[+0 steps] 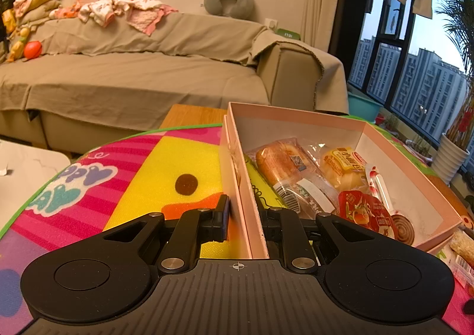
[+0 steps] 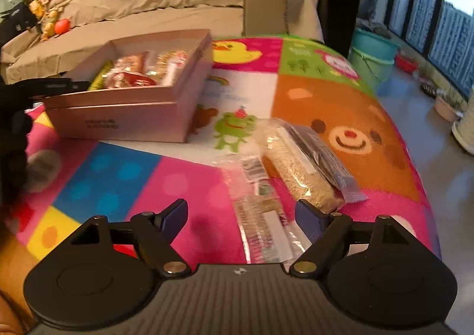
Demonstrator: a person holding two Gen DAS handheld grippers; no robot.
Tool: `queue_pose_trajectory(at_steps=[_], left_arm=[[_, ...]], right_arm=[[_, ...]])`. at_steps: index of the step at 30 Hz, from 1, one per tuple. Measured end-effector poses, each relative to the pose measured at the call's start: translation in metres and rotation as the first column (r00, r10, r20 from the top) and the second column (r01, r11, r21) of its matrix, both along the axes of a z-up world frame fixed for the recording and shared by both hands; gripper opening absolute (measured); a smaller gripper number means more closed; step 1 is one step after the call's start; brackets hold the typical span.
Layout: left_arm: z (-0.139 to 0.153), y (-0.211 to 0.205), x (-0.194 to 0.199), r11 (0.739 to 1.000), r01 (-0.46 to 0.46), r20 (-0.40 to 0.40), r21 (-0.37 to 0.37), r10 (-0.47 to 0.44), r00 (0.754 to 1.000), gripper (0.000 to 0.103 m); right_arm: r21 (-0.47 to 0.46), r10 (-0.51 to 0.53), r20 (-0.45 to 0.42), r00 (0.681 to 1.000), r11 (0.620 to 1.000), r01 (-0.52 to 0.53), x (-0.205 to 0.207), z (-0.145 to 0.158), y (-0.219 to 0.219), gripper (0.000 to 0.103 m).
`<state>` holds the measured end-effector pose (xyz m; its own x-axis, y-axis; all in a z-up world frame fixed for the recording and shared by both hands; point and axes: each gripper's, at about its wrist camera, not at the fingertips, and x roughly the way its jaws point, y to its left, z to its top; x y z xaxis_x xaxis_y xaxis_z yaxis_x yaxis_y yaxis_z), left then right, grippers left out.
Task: Organize objects
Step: 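Release the red packet into the pink box and move to the clear stick packet, then grasp the clear stick packet with the right gripper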
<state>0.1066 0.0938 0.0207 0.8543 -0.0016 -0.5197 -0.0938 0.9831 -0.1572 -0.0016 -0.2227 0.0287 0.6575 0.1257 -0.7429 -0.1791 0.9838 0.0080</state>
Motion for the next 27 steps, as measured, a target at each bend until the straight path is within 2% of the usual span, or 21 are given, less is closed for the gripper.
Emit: queue_pose_trajectory(at_steps=[4, 7, 11, 16, 21, 22, 27], left_arm=[[0.000, 0.000, 0.000, 1.000, 0.000, 0.000, 0.000, 0.000, 1.000, 0.017], [0.000, 0.000, 0.000, 1.000, 0.000, 0.000, 0.000, 0.000, 1.000, 0.017], [0.000, 0.000, 0.000, 1.000, 0.000, 0.000, 0.000, 0.000, 1.000, 0.017], [0.000, 0.000, 0.000, 1.000, 0.000, 0.000, 0.000, 0.000, 1.000, 0.017], [0.000, 0.000, 0.000, 1.000, 0.000, -0.001, -0.001, 0.000, 1.000, 0.017], [0.000, 0.000, 0.000, 1.000, 0.001, -0.001, -0.002, -0.001, 1.000, 0.017], [0.000, 0.000, 0.000, 1.000, 0.001, -0.001, -0.002, -0.001, 1.000, 0.017]], right_arm=[[0.041, -0.027, -0.029, 0.999, 0.999, 0.029, 0.005, -0.005, -0.006, 0.080], [0.133, 0.046, -0.048, 0.998, 0.990, -0.039, 0.000, 0.001, -0.001, 0.075], [0.065, 0.050, -0.009, 0.999, 0.997, -0.049, -0.002, 0.003, 0.011, 0.074], [0.059, -0.005, -0.020, 1.000, 0.998, 0.007, 0.008, -0.003, 0.009, 0.070], [-0.010, 0.037, -0.031, 0.999, 0.999, -0.037, 0.004, 0.000, 0.024, 0.041], [-0.019, 0.051, -0.042, 0.998, 0.998, -0.052, 0.002, 0.002, 0.028, 0.038], [-0.037, 0.107, -0.078, 0.991, 0.993, -0.110, -0.008, 0.015, 0.043, 0.036]])
